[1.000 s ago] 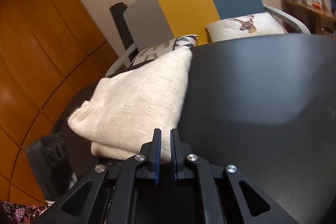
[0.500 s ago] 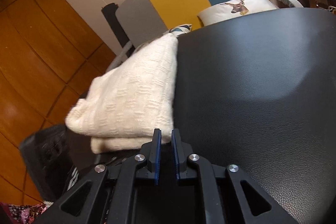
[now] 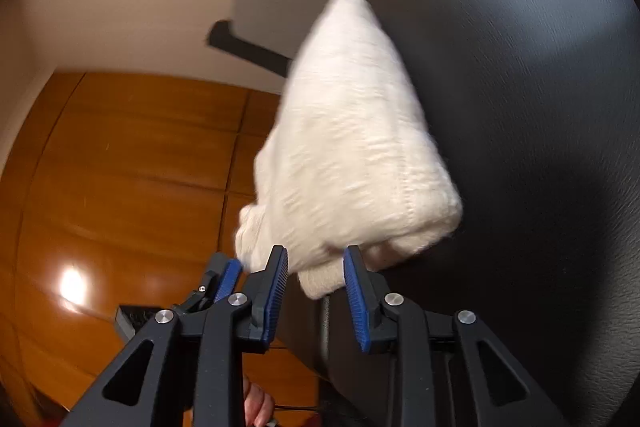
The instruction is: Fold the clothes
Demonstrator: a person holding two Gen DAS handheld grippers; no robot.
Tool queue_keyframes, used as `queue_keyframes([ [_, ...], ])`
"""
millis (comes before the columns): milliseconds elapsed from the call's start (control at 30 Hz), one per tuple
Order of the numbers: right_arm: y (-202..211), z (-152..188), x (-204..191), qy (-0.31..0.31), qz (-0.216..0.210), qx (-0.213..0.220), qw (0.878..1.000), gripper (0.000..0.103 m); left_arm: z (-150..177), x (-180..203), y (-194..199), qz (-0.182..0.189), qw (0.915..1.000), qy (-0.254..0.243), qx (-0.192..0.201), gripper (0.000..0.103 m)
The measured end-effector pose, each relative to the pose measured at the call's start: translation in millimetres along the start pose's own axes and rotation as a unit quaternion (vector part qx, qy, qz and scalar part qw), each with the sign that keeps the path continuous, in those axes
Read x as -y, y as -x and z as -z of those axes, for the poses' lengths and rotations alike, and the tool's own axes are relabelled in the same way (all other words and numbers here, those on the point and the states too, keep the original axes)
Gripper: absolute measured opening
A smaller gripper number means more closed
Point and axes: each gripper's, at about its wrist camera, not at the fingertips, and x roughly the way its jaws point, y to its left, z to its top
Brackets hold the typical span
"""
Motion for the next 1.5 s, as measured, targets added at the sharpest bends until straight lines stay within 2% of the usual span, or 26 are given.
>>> queue_keyframes([
  [100,-1,-2,8,-0.03,0.0,0.009,1.0,0.033,-11,0,6,-0.021,0.9992,-0.024,0.024,0.034],
  [167,-1,-2,13,-0.047,-0.001,0.014,0.999,0.033,-14,0,13,-0.03,0.9976,-0.036,0.05,0.042],
  [200,-2,-3,17,-0.061,-0.006,0.016,0.998,0.033,-12,0,12,-0.027,0.9975,-0.047,0.045,0.053],
  [233,-3,-3,21,-0.075,-0.011,0.019,0.997,0.033,-10,-1,10,-0.025,0.9972,-0.058,0.04,0.055],
  [333,-6,-4,32,-0.118,-0.025,0.027,0.992,0.033,-2,2,-8,-0.027,0.9964,-0.081,0.004,0.055],
  [400,-8,-2,37,-0.145,-0.031,0.031,0.988,0.033,1,0,-15,-0.037,0.9964,-0.076,-0.01,0.055],
  [467,-5,-4,32,-0.135,-0.033,0.045,0.989,0.031,3,-3,-19,-0.038,0.9971,-0.063,-0.017,0.049],
  [500,-4,-5,29,-0.131,-0.034,0.053,0.989,0.031,2,-5,-21,-0.035,0.9977,-0.055,-0.02,0.037],
  [567,-1,-7,23,-0.122,-0.036,0.067,0.99,0.032,2,-8,-23,-0.029,0.9985,-0.038,-0.026,0.03],
  [600,0,-8,21,-0.117,-0.037,0.074,0.99,0.033,0,-9,-25,-0.021,0.999,-0.028,-0.027,0.023],
  [633,2,-9,18,-0.112,-0.038,0.081,0.99,0.03,-3,-11,-25,-0.013,0.9993,-0.019,-0.031,0.015],
  [667,3,-10,15,-0.107,-0.039,0.089,0.989,0.016,-7,-12,-25,-0.004,0.9994,-0.009,-0.033,0.013],
  [700,4,-11,12,-0.103,-0.04,0.096,0.989,0.012,-11,-13,-24,0.005,0.9994,0.001,-0.034,0.01],
  [800,8,-14,4,-0.089,-0.043,0.117,0.988,0.01,-26,-12,-12,0.04,0.9988,0.019,-0.02,0.007],
  [867,15,-14,-3,-0.077,-0.04,0.14,0.986,0.01,-34,-10,5,0.068,0.9972,0.03,0.006,0.007],
  [933,25,-14,-9,-0.063,-0.034,0.167,0.983,0.01,-31,-14,21,0.098,0.9924,0.067,0.034,0.006],
  [1000,32,-15,-8,-0.057,-0.021,0.183,0.981,0.01,-15,-18,26,0.133,0.9844,0.112,0.024,0.006],
  [1167,42,-17,23,-0.09,0.018,0.189,0.978,0.01,51,-6,2,0.093,0.9907,0.075,-0.066,0.006],
  [1267,48,-18,27,-0.07,0.044,0.175,0.981,0.01,69,-6,-15,0.052,0.9923,0.058,-0.096,0.006],
  [1400,56,-20,32,-0.042,0.077,0.156,0.984,0.015,75,-4,-22,0.032,0.9941,0.039,-0.096,0.007],
  [1500,62,-21,36,-0.022,0.102,0.142,0.984,0.021,78,10,-18,0.016,0.9961,-0.011,-0.086,0.007],
])
